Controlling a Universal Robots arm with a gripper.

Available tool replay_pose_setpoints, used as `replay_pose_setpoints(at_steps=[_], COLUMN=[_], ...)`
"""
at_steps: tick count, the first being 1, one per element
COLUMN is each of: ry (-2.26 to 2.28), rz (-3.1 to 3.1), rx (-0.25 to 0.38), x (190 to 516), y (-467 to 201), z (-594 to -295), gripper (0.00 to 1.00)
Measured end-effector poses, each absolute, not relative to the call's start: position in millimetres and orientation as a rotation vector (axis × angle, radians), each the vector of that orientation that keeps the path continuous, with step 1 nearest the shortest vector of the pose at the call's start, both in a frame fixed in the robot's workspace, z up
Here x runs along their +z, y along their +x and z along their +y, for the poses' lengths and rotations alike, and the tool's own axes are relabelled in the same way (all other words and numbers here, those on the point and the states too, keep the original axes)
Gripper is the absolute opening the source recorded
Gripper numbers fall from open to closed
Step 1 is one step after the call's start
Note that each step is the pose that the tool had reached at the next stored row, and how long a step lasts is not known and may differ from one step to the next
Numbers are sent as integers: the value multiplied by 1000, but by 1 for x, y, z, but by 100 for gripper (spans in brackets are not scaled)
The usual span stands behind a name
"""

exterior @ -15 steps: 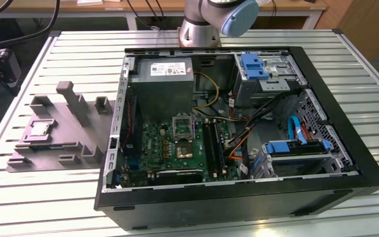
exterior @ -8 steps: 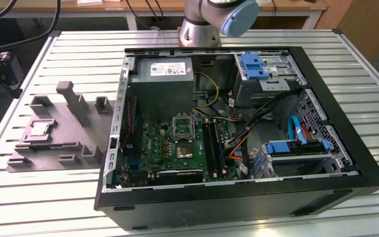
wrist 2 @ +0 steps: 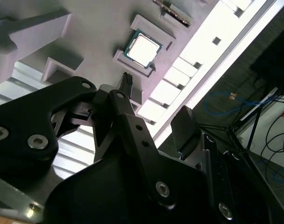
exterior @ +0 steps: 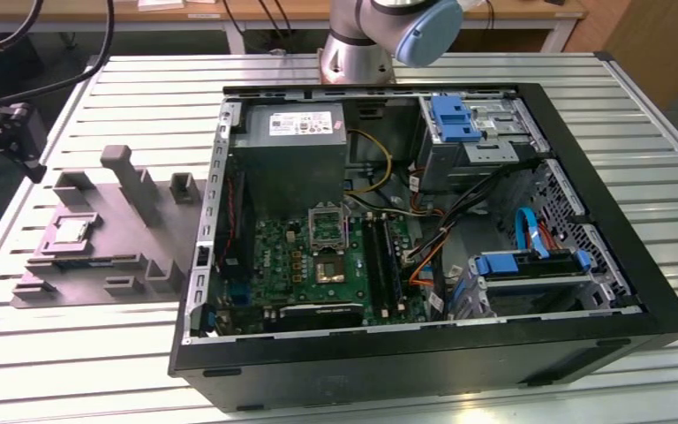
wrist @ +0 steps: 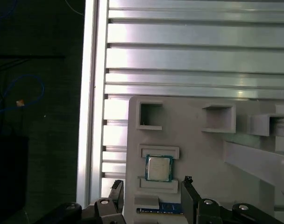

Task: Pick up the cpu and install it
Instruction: 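Pick up the cpu and move it towards the insertion slot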

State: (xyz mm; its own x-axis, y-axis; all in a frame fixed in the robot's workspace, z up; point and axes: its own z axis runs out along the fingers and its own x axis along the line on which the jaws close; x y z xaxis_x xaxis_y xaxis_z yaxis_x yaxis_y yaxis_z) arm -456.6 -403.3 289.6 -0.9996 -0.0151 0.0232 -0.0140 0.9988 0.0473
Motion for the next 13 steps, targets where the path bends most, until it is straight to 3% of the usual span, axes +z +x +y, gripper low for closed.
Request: replay_pose_setpoints(at_steps=[6, 7, 13], ry=[23, 23, 24], rz=[-3117, -3117, -3117], rx=[-74, -74, -74], x=[279, 277, 266], y=[-456, -455, -454], z=[-403, -403, -404], gripper=[67, 73, 73])
